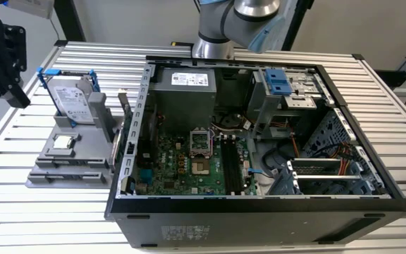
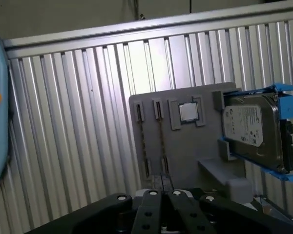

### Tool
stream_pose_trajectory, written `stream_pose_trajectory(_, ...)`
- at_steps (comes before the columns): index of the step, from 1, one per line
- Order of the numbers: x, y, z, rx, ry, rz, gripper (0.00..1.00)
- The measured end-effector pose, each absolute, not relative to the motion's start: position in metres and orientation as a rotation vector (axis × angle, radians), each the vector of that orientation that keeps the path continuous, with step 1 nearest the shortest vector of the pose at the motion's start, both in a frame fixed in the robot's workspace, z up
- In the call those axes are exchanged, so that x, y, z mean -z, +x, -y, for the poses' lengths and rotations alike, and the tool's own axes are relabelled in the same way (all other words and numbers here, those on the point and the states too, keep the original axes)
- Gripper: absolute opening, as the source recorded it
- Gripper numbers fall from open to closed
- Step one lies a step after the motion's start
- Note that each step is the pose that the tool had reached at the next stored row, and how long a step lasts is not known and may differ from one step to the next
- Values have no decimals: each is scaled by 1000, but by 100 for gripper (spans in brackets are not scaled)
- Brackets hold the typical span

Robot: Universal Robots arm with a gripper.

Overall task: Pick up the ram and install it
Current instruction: 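Pick up the ram and move it above insertion slot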

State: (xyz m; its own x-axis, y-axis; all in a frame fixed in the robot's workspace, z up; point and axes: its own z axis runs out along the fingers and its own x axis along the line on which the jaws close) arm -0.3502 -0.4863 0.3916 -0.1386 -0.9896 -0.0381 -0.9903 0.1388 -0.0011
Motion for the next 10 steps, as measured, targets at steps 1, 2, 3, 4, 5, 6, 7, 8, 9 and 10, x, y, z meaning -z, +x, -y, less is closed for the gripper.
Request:
stream_pose_trajectory(1,-392,-350,486,-38,-2064,-2329,0)
stream_pose_trajectory(2,-392,-350,486,-38,-2085,-2311,0)
stream_pose_trajectory(3,-392,-350,486,-39,-2106,-2292,0)
stream_pose_trajectory(4,-392,-350,486,-39,-2127,-2273,0)
stream_pose_trajectory(5,-392,-350,486,-40,-2148,-2253,0)
stream_pose_trajectory(6,-392,-350,486,-40,-2169,-2234,0)
stream_pose_trajectory(7,-392,-350,486,-41,-2189,-2214,0)
stream_pose_trajectory(8,-392,-350,486,-41,-2208,-2195,0)
stream_pose_trajectory(9,-392,-350,486,-41,-2227,-2177,0)
stream_pose_trajectory(10,-392,-350,486,-42,-2242,-2161,0)
